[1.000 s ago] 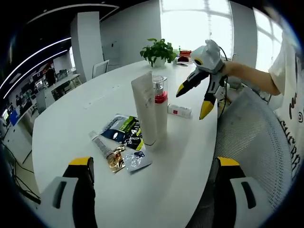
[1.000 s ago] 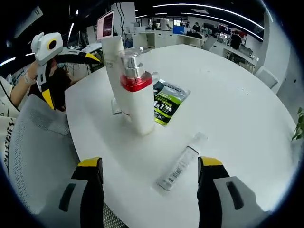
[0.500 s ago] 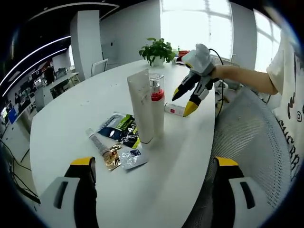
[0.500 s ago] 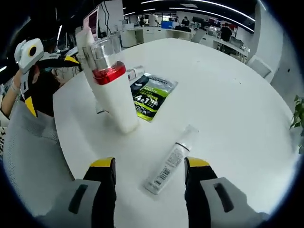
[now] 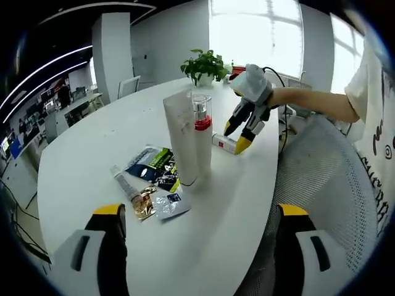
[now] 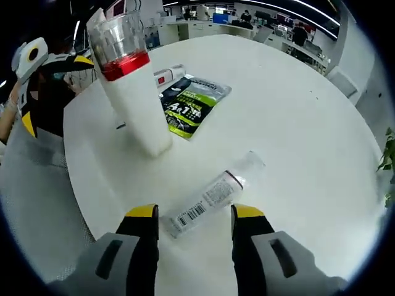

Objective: Arrange the skincare products in the storage area until every visible bottle or jar stands upright without overlapping.

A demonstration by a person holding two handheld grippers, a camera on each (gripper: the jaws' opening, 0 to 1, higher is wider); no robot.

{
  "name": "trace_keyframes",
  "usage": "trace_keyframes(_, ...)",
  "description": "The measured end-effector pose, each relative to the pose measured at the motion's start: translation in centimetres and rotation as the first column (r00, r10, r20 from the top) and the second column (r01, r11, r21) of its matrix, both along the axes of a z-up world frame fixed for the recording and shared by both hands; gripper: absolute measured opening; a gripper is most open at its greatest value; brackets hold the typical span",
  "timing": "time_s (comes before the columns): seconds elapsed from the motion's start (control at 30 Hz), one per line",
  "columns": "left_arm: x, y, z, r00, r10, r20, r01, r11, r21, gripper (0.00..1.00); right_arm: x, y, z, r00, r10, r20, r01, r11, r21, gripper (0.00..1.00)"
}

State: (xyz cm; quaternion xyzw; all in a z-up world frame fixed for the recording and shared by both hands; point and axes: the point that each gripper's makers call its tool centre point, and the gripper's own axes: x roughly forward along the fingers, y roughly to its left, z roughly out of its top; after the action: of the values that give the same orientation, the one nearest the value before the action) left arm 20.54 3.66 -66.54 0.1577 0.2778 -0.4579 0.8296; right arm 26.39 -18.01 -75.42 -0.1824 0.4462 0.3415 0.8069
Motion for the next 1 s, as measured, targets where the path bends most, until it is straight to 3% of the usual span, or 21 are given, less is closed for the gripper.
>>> trace_keyframes(0.17, -0.3, -0.3, -0.1, 1.0, -0.009, -0.006, 0.009, 1.0, 0.001, 0.93, 0.9, -0.3, 0.0, 1.0, -0.014, -0.002, 0.014, 1.0, -0.016, 0.41)
trace_keyframes(0.4, -0.5, -0.4, -0.1, 1.0, -0.013, -0.01, 0.013, 1.0, 0.001, 0.92, 1.1, -1.7, 0.0, 1.0, -0.009, 0.009, 0.01, 0.995, -0.098, 0.4)
trace_keyframes(0.5, -0.5, -0.3, -0.2, 1.0, -0.013, -0.013, 0.013, 1.0, 0.003, 0.91, 1.2, -1.9, 0.2, 1.0, -0.027, -0.001, 0.026, 0.997, -0.074, 0.44)
trace_keyframes(0.7, -0.5, -0.6, -0.2, 1.0, -0.016, -0.016, 0.016, 1.0, -0.001, 0.91, 1.5, -1.2, -0.3, 0.999, -0.035, -0.014, 0.034, 0.997, -0.063, 0.42)
trace_keyframes(1.0, -0.5, -1.0, 0.2, 1.0, -0.018, -0.01, 0.018, 1.0, -0.014, 0.9, 2.3, -1.2, -1.2, 1.0, -0.011, -0.025, 0.008, 0.994, -0.113, 0.41)
